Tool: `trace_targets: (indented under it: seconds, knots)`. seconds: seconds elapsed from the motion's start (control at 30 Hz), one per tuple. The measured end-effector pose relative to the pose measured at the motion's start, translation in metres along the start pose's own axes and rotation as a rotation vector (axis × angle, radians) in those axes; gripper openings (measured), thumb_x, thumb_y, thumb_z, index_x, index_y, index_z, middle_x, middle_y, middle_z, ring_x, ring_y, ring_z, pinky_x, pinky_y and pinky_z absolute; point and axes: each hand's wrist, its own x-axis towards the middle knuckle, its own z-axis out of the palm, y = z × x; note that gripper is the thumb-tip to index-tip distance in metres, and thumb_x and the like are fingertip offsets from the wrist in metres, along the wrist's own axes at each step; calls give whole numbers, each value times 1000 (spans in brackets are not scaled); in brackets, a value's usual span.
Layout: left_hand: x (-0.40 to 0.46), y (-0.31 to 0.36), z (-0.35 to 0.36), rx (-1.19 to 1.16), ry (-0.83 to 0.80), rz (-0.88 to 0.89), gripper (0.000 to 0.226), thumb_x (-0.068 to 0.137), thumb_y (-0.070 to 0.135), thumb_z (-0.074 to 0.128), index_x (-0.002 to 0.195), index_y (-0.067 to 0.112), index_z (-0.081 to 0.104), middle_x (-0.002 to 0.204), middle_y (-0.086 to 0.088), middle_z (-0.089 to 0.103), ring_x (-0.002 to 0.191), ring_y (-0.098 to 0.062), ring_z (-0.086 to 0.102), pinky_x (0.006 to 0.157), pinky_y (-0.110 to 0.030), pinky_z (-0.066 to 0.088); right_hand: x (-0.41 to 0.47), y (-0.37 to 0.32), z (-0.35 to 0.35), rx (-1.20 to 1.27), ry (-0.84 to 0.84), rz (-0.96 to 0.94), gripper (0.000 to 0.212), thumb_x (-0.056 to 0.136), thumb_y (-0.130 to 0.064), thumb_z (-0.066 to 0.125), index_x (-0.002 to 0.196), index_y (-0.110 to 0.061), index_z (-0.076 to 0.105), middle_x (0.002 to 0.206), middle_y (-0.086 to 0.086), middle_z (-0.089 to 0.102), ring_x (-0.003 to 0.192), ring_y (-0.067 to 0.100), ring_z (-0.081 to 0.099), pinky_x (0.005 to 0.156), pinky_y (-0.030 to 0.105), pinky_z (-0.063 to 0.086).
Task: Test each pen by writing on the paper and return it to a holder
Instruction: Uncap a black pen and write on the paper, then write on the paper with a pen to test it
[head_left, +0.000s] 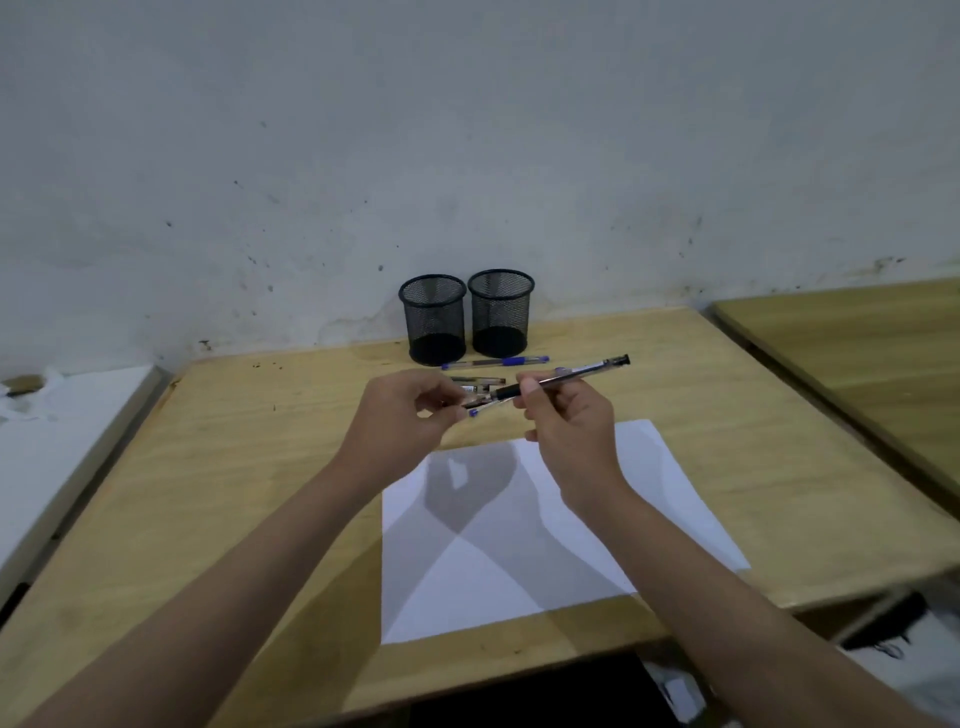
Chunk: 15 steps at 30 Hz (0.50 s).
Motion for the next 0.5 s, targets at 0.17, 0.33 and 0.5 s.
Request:
trace_targets:
  seconds: [0.17, 0.33, 0.5]
  knots:
    - [-5, 34, 20, -36, -37, 72, 16, 72, 7, 75, 81, 20, 72, 79, 9, 71, 77, -10, 67, 76, -21, 53, -6, -8, -30, -25, -3, -67, 16, 90, -13, 61, 79, -24, 66, 71, -3, 67, 65, -2, 61, 65, 26, 47]
    - [-10, 69, 46, -91, -19, 98, 15, 73, 6, 74, 79, 19, 72, 79, 3, 71, 76, -10, 66, 77, -23, 52, -14, -22, -67, 44, 25, -118, 15, 89, -10, 61, 82, -21, 68, 70, -4, 63, 66, 4, 57, 58, 24, 49]
    - [-21, 109, 86, -125, -27, 240, 16, 71, 0, 73, 79, 14, 73, 74, 5, 70, 74, -8, 64, 70, -12, 48, -25, -30, -119, 85, 85, -151, 18, 91, -9, 58, 82, -21, 67, 71, -4, 62, 71, 10, 58, 57, 22, 50]
